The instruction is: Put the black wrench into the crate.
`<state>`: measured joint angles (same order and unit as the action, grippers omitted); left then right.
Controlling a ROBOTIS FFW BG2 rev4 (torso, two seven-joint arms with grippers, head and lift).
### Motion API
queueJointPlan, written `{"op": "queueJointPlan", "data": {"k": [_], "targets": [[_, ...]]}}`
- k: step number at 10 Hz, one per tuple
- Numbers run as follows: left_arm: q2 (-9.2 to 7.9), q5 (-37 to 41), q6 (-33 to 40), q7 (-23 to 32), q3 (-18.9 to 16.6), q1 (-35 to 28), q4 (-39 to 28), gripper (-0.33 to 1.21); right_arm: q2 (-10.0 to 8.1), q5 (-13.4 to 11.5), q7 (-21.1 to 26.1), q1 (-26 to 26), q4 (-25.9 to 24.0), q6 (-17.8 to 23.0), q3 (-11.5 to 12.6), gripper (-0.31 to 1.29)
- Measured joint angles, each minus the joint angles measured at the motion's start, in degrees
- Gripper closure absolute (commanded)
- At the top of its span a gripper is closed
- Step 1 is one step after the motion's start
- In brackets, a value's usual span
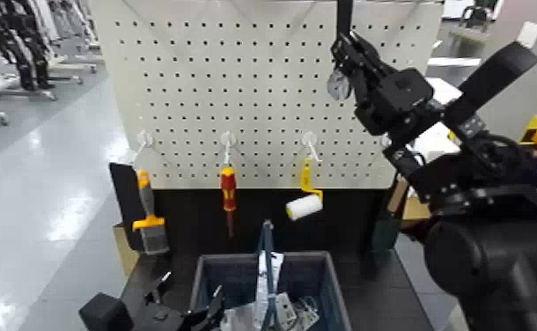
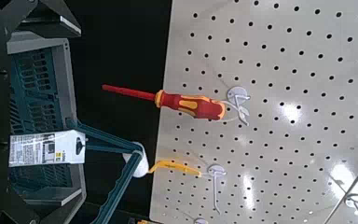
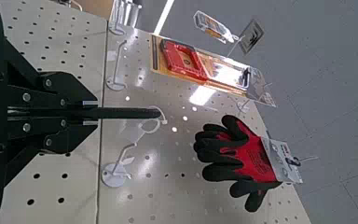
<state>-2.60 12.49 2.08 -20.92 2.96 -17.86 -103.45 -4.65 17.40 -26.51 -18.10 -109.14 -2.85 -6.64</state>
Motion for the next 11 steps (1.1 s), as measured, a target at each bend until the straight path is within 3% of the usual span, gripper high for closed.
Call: {"op": "queueJointPlan", "data": {"k": [4, 7, 11], "targets": [[-0.04, -0.19, -0.29, 0.09, 0.17, 0.02, -0.22, 0.11, 1.36, 3.02, 1.34, 8.5, -2.49, -5.09, -0.14, 1.12], [-0.07, -0.19, -0.31, 0.16, 0.05, -0.16, -0.35, 0.11, 1.17, 5.75, 3.55, 16.52, -3.19, -8.83, 1.27, 1.12], [-0.28, -0.19, -0.23, 0.11, -0.01, -0.14, -0.44, 0.11, 0.89, 8.94, 3.66, 21.33, 2.48, -11.53, 1.59, 1.12]]}}
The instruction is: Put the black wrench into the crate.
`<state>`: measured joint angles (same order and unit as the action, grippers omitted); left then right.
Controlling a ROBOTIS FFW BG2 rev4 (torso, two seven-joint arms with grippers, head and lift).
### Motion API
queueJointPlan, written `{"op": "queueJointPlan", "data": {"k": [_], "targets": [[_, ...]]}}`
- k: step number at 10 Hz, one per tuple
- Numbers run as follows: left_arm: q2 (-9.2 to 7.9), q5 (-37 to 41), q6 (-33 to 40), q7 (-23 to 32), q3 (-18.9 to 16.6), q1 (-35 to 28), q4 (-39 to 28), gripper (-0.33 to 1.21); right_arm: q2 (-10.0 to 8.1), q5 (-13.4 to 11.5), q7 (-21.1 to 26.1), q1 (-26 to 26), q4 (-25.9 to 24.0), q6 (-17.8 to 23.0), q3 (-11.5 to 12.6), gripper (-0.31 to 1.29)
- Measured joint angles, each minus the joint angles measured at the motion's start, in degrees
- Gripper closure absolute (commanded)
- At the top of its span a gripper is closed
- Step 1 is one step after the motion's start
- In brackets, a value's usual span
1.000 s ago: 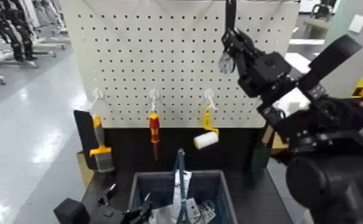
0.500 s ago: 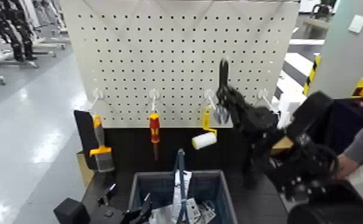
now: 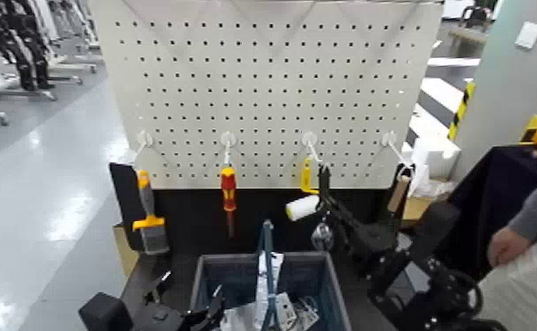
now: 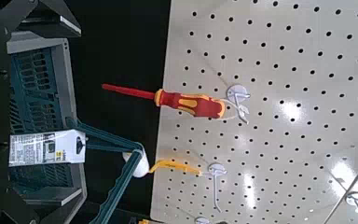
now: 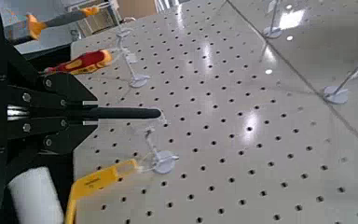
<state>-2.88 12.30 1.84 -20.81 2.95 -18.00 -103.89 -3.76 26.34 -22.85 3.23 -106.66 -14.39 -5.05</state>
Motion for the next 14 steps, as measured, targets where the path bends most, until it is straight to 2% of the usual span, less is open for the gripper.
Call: {"op": "queueJointPlan", "data": {"k": [3, 8, 14], "targets": [[0.06, 0.01, 0.09, -0.01, -0.13, 0.06, 0.0, 0.11, -0.6, -0.15, -1.36, 0.88, 3.94, -2.54, -0.38, 1.12], [0.05, 0.08, 0.09, -0.01, -0.08, 0.07, 0.0, 0.11, -0.77, -3.42, -2.34, 1.35, 6.32, -8.46, -0.28, 1.12], [-0.02, 0.08, 0.09, -0.01, 0.01, 0.21, 0.09, 0.11, -0.55, -4.8, -3.26, 1.34, 9.26, -9.74, -0.47, 1.12]]}}
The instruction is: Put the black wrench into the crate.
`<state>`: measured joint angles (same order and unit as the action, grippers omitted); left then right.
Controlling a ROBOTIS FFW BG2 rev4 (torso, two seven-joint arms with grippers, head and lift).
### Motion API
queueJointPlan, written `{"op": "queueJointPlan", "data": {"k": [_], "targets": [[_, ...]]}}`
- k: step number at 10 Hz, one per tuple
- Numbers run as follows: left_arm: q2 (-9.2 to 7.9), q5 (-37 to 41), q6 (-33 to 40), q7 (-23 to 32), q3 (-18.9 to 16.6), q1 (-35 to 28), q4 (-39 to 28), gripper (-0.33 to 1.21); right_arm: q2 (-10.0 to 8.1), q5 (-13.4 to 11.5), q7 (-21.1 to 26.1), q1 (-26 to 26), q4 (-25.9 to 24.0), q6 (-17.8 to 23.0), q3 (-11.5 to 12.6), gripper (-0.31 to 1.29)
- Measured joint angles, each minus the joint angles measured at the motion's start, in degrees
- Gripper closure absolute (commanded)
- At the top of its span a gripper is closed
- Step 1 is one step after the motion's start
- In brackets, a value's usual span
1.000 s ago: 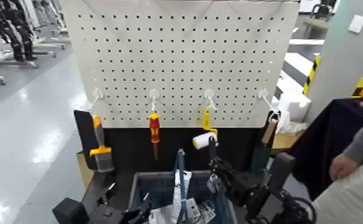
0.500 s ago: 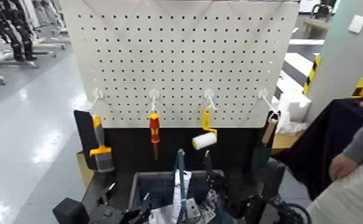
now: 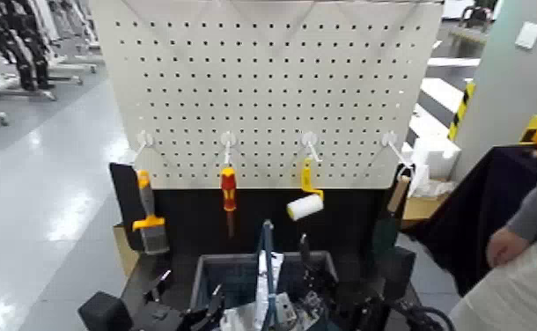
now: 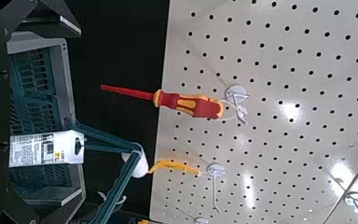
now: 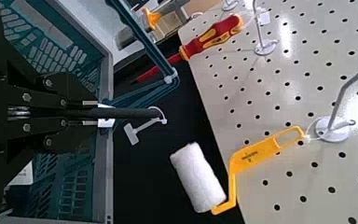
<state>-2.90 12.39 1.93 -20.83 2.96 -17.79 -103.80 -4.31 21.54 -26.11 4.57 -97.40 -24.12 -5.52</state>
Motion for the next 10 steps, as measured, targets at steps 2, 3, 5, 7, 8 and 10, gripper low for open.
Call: {"op": "queueJointPlan", "data": {"k": [2, 3, 5, 7, 8, 10], "targets": [[0.0, 0.0, 0.0, 0.0, -0.03, 0.03, 0.0, 0.11, 0.0, -0.17, -0.04, 0.0, 0.64, -0.14, 0.05, 1.12], [0.0, 0.0, -0.05, 0.0, 0.0, 0.04, 0.0, 0.11, 0.03, -0.18, 0.1, 0.0, 0.82, -0.2, 0.09, 1.11], [0.0, 0.0, -0.09, 0.0, -0.03, 0.04, 0.0, 0.11, 0.29, 0.04, 0.55, 0.05, 0.96, -0.84, 0.63, 0.42], [0.0, 0.0, -0.09, -0.03, -0.01, 0.09, 0.0, 0.11, 0.42, 0.74, 0.63, 0.06, 0.98, -1.6, 1.1, 0.12], [0.0, 0.0, -0.09, -0.08, -0.01, 0.12, 0.0, 0.11, 0.38, 0.85, 0.69, 0.06, 0.86, -1.48, 1.18, 0.12], [0.0, 0.0, -0.05, -0.09, 0.02, 0.12, 0.0, 0.11, 0.27, 1.04, 0.7, 0.08, 0.55, -0.88, 1.29, 0.12]]}}
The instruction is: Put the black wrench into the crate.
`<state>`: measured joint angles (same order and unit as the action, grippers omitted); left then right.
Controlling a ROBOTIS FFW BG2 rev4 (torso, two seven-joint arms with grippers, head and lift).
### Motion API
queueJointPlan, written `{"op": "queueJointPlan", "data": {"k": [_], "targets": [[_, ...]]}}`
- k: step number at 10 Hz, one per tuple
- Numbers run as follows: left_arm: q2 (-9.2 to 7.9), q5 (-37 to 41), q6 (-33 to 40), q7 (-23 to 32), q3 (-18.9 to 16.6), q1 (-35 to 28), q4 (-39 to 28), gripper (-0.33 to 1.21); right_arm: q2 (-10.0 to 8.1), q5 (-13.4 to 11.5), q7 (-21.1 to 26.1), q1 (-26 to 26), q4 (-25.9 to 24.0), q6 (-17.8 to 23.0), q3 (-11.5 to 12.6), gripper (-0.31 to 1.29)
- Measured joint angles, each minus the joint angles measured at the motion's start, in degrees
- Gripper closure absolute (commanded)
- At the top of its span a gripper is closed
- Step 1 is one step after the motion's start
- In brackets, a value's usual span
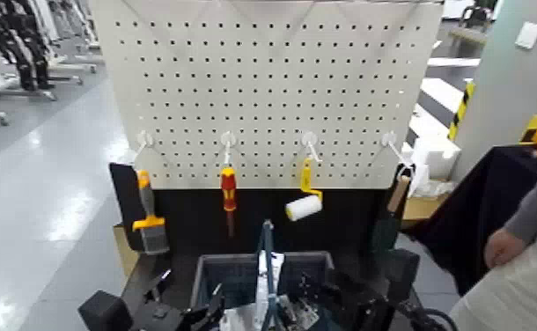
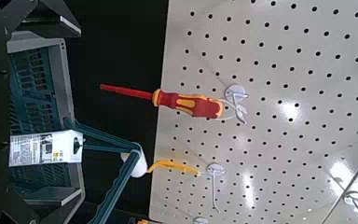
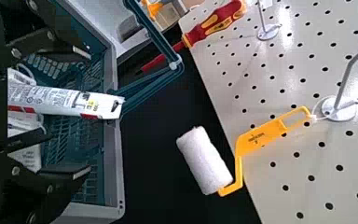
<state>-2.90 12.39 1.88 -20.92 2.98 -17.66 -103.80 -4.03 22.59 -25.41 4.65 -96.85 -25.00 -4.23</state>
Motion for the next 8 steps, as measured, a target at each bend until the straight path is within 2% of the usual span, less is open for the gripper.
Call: {"op": "queueJointPlan", "data": {"k": [5, 7, 8], "targets": [[-0.06, 0.0, -0.02, 0.0, 0.1, 0.0, -0.03, 0.11, -0.05, 0.66, 0.29, 0.53, -0.77, 1.78, 0.16, 0.13], [-0.04, 0.0, -0.03, 0.0, 0.03, -0.06, -0.03, 0.11, -0.26, -0.18, 2.02, 1.61, -1.62, 6.19, -0.18, 0.13], [-0.01, 0.0, -0.03, 0.0, -0.05, -0.09, -0.03, 0.11, -0.39, -2.46, 2.99, 2.78, -2.64, 10.19, -0.64, 0.13]]}}
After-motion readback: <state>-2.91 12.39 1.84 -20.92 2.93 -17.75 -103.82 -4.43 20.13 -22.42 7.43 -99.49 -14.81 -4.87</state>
